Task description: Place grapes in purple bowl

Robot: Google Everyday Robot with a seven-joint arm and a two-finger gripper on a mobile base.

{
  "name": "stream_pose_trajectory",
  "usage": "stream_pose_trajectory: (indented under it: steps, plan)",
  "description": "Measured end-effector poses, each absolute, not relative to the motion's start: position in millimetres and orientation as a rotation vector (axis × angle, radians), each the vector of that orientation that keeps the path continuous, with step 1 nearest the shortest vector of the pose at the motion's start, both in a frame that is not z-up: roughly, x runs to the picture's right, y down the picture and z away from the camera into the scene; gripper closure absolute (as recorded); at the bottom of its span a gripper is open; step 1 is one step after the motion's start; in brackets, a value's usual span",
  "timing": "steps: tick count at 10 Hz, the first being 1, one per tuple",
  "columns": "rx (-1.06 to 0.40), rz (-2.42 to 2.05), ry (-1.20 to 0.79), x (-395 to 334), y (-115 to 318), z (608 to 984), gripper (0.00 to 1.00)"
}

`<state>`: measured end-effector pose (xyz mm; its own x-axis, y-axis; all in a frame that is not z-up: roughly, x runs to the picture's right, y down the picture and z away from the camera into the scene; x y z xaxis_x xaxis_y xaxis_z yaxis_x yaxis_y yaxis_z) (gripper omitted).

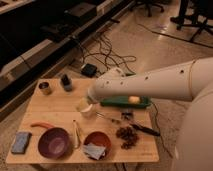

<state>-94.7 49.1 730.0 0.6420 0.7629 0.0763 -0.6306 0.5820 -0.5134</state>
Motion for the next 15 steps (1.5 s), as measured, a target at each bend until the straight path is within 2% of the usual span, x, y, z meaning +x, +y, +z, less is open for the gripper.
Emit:
stream_pose_trajectory:
  steps: [7, 9, 13, 15]
  plan:
    - [-0.473, 0.834, -0.293, -93.7, 48.8, 729.9, 0.2]
    - [-0.442, 0.861, -0.188, -79.9, 48.6, 737.2, 0.2]
    - [-0.426, 0.933, -0.113, 1.0, 59.5, 730.0, 0.2]
    - [-0.473, 0.982, -0.097, 45.7, 78.9, 731.4, 0.2]
